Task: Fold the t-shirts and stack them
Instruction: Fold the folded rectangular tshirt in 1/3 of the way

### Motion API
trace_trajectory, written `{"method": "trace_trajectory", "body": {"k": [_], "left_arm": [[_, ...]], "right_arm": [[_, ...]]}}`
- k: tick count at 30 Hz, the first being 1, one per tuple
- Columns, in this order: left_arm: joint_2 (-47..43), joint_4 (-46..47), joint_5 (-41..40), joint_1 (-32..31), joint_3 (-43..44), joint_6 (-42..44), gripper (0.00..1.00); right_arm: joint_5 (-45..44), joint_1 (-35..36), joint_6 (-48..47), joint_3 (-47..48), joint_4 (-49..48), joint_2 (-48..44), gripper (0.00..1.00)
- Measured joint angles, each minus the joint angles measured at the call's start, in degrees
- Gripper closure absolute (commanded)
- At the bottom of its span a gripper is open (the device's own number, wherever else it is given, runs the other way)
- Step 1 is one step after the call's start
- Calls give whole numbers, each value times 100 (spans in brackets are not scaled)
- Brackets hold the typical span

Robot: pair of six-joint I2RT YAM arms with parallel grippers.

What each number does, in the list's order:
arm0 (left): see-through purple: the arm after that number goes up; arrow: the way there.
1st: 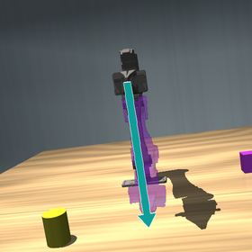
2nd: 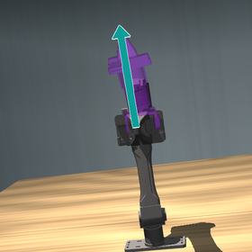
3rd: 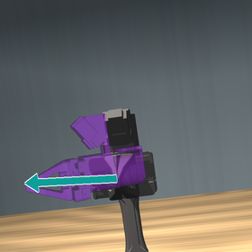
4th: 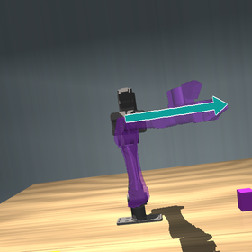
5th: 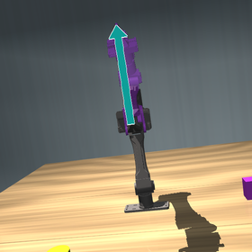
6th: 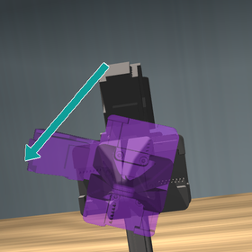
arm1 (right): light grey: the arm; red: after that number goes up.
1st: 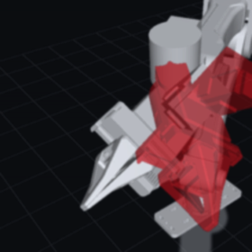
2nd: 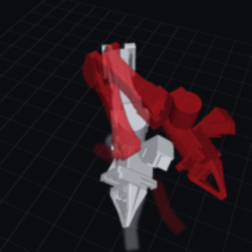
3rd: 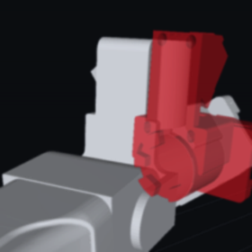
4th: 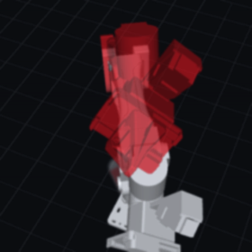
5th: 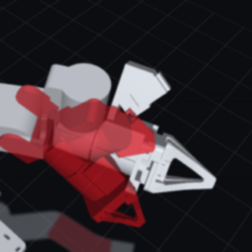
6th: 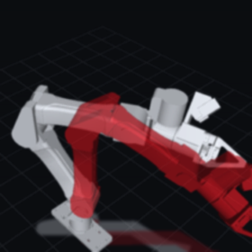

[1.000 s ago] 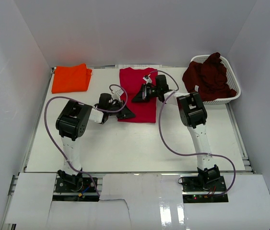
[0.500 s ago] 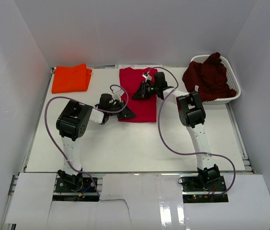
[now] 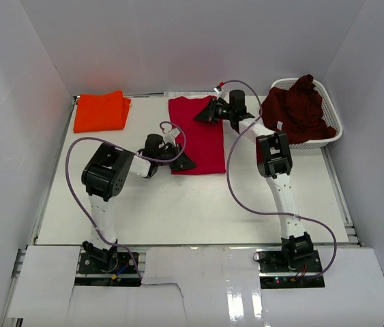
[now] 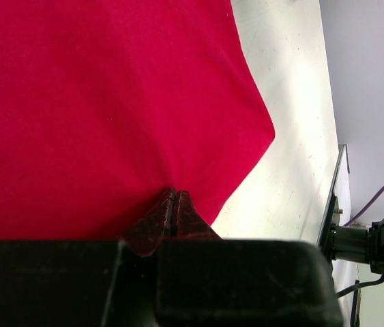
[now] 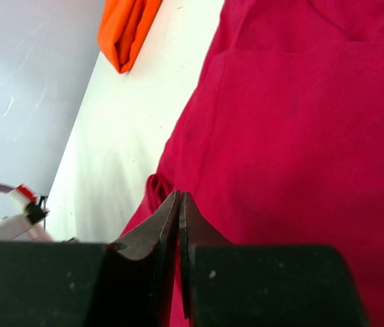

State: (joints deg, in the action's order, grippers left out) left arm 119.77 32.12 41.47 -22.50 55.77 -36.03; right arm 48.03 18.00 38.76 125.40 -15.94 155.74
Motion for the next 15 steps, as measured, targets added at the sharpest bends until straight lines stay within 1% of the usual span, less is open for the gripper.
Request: {"method": "trace_trajectory", "body": {"k": [3,6,8,10,11,12,14,15], "left_arm": [[-68,-24,-57,-33,-59,0,100],[-221,-212,-98,-61,-131,4,100],[-382,-496,-179,-90,-166,22,100],[-588,-826,-271,-131,-188,66,100],[-699,-935,-317,-155,-216,87,100],[-839,-1019,-363,-179,-293,107,100],[-1147,-1161,-411,-219,-501,114,100],[-1322,-1217,-446,-245,-636,109,100]], "right_arm": [[4,-101,-70,-409,-50,-455,92],[-7,-109,-310,-977,68,-1322,92],[-15,-90,-509,-1314,214,-2055,91],[-46,-61,-748,-1615,315,-2833,85],[-57,-57,-863,-1786,385,-3198,78],[-79,-42,-981,-1998,426,-3595,62],[-146,-11,-1261,-2468,643,-4323,52],[-190,15,-1405,-2680,791,-4629,50]]}}
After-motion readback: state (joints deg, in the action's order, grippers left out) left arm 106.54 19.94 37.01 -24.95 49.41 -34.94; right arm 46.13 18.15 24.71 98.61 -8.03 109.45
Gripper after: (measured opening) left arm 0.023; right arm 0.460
